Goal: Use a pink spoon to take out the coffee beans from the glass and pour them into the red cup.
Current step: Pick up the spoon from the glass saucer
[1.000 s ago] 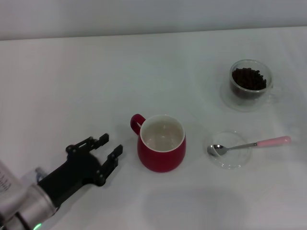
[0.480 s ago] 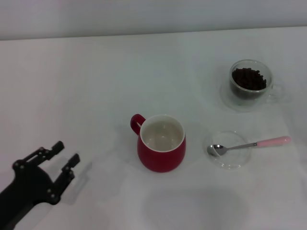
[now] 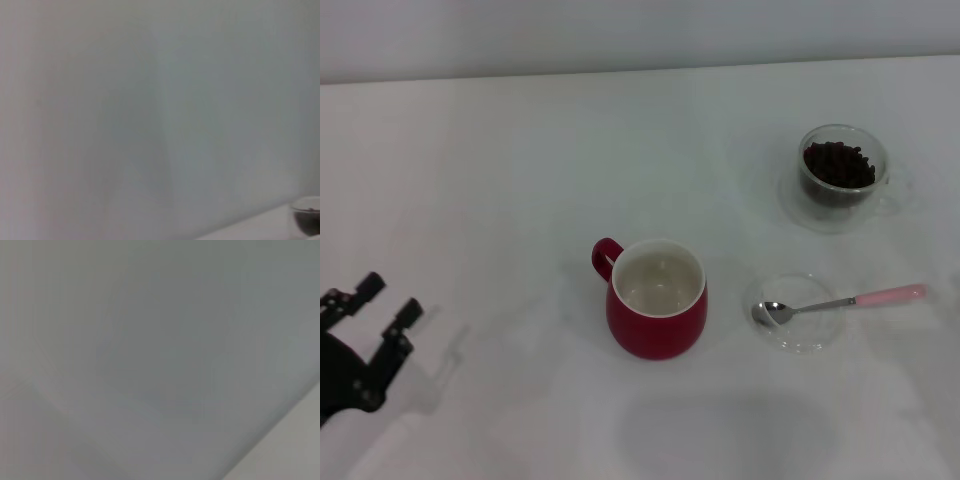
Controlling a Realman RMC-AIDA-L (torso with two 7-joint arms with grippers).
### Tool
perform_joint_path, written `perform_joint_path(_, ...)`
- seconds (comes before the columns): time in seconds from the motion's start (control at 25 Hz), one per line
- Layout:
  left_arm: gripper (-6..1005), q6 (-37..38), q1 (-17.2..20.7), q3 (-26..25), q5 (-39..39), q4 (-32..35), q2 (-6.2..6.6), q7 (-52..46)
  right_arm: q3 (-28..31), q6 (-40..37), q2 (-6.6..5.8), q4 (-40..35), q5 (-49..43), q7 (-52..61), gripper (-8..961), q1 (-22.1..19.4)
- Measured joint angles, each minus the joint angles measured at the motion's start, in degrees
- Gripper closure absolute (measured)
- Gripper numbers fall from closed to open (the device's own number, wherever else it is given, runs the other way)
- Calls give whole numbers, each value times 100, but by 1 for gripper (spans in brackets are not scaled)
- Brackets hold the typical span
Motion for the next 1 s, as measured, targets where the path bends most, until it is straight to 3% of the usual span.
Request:
perform_joint_path(0.36,575,-78,156,0,-818,18,-2,0,-339,-88,37,607,-244,28,348,284)
perform_joint_path(1.0,574,-100,49,0,-866,21,-2,0,-267,-628,52,729,-262,-80,353,303)
